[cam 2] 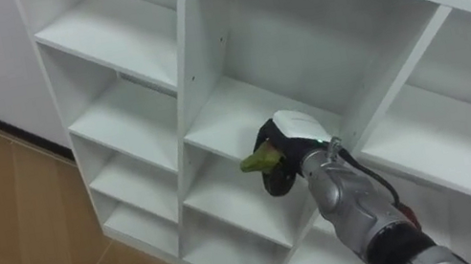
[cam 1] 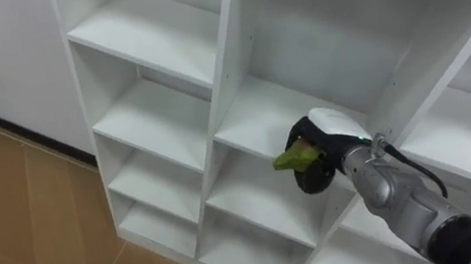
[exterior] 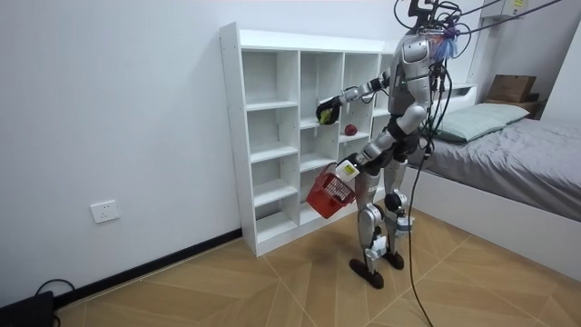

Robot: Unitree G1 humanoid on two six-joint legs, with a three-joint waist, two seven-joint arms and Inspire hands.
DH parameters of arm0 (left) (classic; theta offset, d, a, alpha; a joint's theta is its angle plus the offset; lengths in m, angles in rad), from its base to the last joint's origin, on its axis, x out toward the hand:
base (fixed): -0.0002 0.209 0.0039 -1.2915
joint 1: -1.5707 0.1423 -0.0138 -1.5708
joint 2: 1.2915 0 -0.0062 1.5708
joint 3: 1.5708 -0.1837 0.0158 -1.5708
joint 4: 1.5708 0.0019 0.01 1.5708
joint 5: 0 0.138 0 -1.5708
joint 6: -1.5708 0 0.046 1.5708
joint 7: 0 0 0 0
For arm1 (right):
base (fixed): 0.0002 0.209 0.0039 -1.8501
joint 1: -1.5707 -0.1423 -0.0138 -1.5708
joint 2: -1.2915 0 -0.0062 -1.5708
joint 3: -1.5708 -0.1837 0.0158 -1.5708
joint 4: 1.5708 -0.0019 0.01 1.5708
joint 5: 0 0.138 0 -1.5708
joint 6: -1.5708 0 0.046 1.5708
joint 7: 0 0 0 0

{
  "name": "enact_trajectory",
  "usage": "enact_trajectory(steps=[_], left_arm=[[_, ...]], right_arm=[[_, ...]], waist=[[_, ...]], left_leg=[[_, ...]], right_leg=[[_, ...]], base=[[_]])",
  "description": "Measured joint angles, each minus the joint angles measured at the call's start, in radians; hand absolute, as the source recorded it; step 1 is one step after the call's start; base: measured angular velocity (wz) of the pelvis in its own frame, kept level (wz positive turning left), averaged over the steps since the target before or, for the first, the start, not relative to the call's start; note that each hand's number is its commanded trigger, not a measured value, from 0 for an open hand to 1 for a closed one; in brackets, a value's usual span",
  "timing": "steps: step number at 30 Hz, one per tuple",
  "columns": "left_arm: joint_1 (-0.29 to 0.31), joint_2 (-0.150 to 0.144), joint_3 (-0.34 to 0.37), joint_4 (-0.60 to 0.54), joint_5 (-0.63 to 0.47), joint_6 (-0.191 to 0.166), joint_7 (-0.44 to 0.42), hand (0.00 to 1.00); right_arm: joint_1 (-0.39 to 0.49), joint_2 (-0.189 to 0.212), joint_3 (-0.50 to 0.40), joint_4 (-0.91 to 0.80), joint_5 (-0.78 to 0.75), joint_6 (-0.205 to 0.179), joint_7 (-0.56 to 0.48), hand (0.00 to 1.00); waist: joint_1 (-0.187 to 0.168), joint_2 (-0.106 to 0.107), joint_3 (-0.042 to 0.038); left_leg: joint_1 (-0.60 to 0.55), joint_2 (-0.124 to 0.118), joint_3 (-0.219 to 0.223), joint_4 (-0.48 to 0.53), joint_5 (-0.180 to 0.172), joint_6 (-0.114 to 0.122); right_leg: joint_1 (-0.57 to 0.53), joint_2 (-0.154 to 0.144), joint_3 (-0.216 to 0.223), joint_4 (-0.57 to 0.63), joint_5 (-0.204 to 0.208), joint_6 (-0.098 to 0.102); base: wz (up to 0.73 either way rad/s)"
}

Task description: Collect fruits from the closet

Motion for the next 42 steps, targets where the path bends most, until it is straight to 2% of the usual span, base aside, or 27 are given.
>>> enact_trajectory(steps=[14, 22, 25, 28, 32, 33, 35, 36, 38, 42], left_arm=[[0.007, 0.006, 0.009, -0.006, 0.000, -0.001, 0.001, 1.00], [0.012, -0.004, 0.018, -0.007, -0.021, -0.011, 0.007, 1.00], [0.021, -0.008, 0.015, -0.021, -0.028, -0.011, 0.008, 1.00], [0.030, -0.020, 0.014, -0.022, -0.028, -0.013, 0.012, 1.00], [0.048, -0.030, -0.003, -0.025, -0.027, -0.020, 0.026, 1.00], [0.047, -0.040, -0.005, -0.025, -0.024, -0.020, 0.027, 1.00], [0.046, -0.061, -0.008, -0.023, -0.019, -0.021, 0.039, 1.00], [0.045, -0.069, -0.014, -0.023, -0.019, -0.021, 0.046, 1.00], [0.045, -0.077, -0.031, -0.023, -0.019, -0.021, 0.049, 1.00], [0.044, -0.075, -0.053, -0.032, -0.019, -0.020, 0.058, 1.00]], right_arm=[[0.002, -0.001, 0.000, 0.000, -0.001, -0.004, -0.001, 1.00], [0.037, -0.002, -0.008, -0.078, 0.000, -0.018, -0.001, 1.00], [0.078, -0.002, -0.036, -0.161, 0.001, -0.027, -0.004, 1.00], [0.133, 0.000, -0.062, -0.271, 0.002, -0.051, -0.004, 1.00], [0.197, 0.001, -0.089, -0.393, 0.013, -0.083, -0.006, 1.00], [0.209, 0.001, -0.096, -0.411, 0.013, -0.084, -0.008, 1.00], [0.215, 0.006, -0.099, -0.418, 0.012, -0.084, -0.009, 1.00], [0.223, 0.010, -0.099, -0.428, 0.013, -0.083, -0.008, 1.00], [0.248, 0.020, -0.111, -0.451, 0.012, -0.082, -0.006, 1.00], [0.263, 0.031, -0.117, -0.511, 0.019, -0.077, 0.011, 1.00]], waist=[[-0.001, -0.004, -0.0021], [-0.034, -0.002, 0.0005], [-0.042, 0.007, 0.0022], [-0.066, 0.025, 0.0029], [-0.112, 0.064, -0.0050], [-0.119, 0.072, -0.0082], [-0.133, 0.084, -0.0084], [-0.139, 0.086, -0.0111], [-0.143, 0.092, -0.0115], [-0.178, 0.094, -0.0128]], left_leg=[[0.001, 0.000, -0.003, 0.000, 0.000, 0.000], [0.001, 0.000, 0.003, 0.003, -0.001, 0.000], [0.007, 0.002, 0.019, 0.002, -0.001, 0.001], [0.009, 0.001, 0.026, 0.003, -0.002, 0.002], [0.016, 0.000, 0.038, -0.003, 0.001, 0.009], [0.021, 0.001, 0.046, -0.011, 0.005, 0.010], [0.035, 0.001, 0.063, -0.026, 0.010, 0.013], [0.040, 0.000, 0.070, -0.033, 0.012, 0.015], [0.048, 0.001, 0.084, -0.038, 0.012, 0.015], [0.053, 0.002, 0.100, -0.043, 0.011, 0.018]], right_leg=[[0.002, 0.000, 0.001, 0.000, 0.000, 0.000], [0.003, -0.002, 0.008, 0.000, 0.000, 0.000], [0.004, -0.002, 0.020, 0.001, 0.000, 0.000], [0.006, -0.003, 0.029, 0.001, 0.000, 0.000], [0.005, -0.009, 0.035, 0.000, 0.000, 0.000], [0.003, -0.012, 0.038, -0.001, -0.001, -0.001], [0.005, -0.012, 0.062, -0.001, -0.002, -0.004], [0.004, -0.013, 0.071, -0.001, -0.002, -0.004], [0.003, -0.014, 0.084, 0.000, -0.002, -0.004], [-0.001, -0.016, 0.092, 0.000, -0.003, -0.003]], base=[[0.00], [0.00], [-0.09], [-0.08], [-0.08], [-0.11], [-0.21], [-0.24], [-0.22], [-0.11]])
